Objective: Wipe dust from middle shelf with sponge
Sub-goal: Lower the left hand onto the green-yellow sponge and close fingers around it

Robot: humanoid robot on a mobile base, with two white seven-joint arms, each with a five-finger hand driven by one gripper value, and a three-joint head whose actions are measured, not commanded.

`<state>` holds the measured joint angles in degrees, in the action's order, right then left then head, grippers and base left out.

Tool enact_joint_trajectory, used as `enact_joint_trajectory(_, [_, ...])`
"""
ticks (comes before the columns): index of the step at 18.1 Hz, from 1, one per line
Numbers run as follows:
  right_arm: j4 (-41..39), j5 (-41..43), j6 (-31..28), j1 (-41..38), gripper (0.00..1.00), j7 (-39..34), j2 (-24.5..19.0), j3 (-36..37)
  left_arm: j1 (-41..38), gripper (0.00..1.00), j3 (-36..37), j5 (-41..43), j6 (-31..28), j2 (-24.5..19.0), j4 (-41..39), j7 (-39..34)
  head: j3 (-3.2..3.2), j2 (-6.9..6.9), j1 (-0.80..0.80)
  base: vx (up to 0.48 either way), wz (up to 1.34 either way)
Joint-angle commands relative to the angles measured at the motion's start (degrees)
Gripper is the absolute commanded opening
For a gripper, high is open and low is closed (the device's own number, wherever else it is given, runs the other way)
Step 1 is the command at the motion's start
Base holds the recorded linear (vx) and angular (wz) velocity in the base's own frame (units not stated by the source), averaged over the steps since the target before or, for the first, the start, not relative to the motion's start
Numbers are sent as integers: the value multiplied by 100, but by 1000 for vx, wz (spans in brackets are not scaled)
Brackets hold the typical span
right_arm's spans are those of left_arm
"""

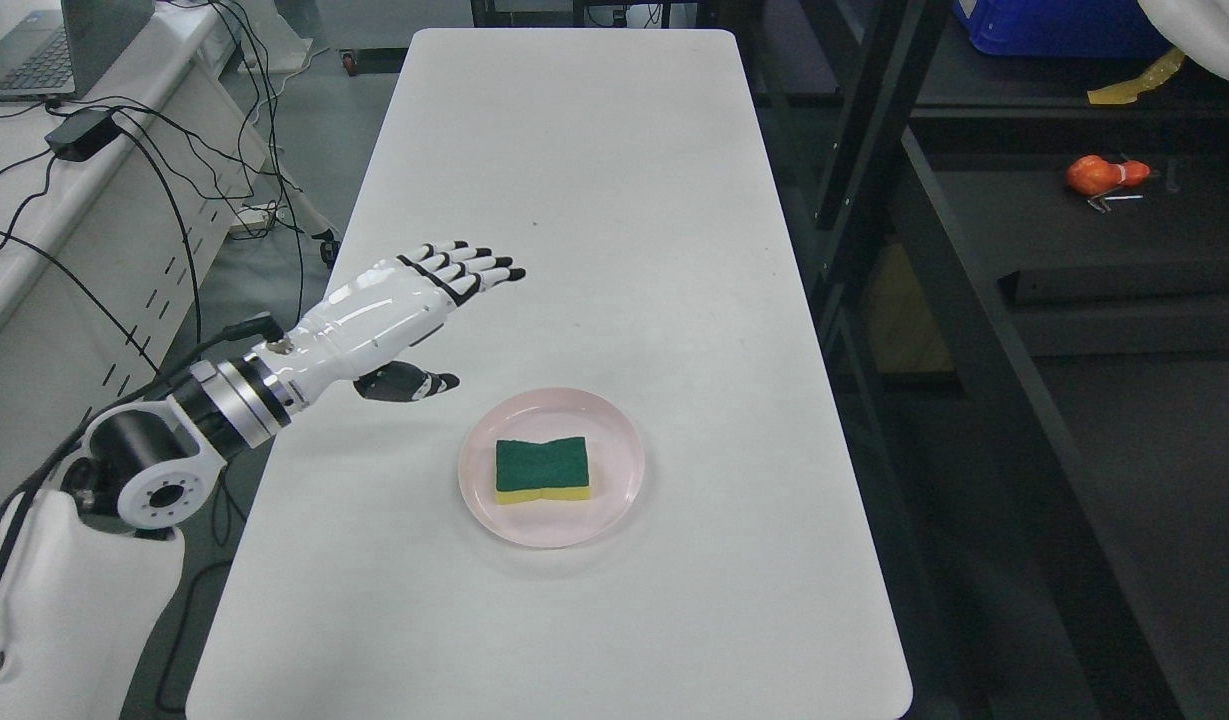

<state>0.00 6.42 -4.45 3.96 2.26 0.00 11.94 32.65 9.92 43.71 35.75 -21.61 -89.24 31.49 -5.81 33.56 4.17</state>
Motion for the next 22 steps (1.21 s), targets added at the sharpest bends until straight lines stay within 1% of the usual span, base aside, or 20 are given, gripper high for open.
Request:
enact_joint_trajectory(1, [-100,0,6,0,100,-15,100,1,900,89,2433,788,336,-362,329,463,0,0,0,0,0])
enact_joint_trajectory(5, [-100,0,6,0,100,-15,100,-7,1155,90,2848,902,415,-344,267,595,0,0,0,0,0])
enact_joint_trajectory(8, [-100,0,6,0,100,-15,100,1,1025,90,3252,920,416,-405,-31,727,0,0,0,0,0])
enact_joint_trajectory(10, [-100,0,6,0,100,-15,100,1,796,90,3253,963,398,-440,-181,814,0,0,0,0,0])
enact_joint_trajectory(13, [-100,0,6,0,100,-15,100,1,795,90,3244,964,398,-660,-225,912,0,0,0,0,0])
enact_joint_trajectory(22, [-100,0,6,0,100,-15,100,1,901,90,3034,1139,389,-660,-129,955,0,0,0,0,0])
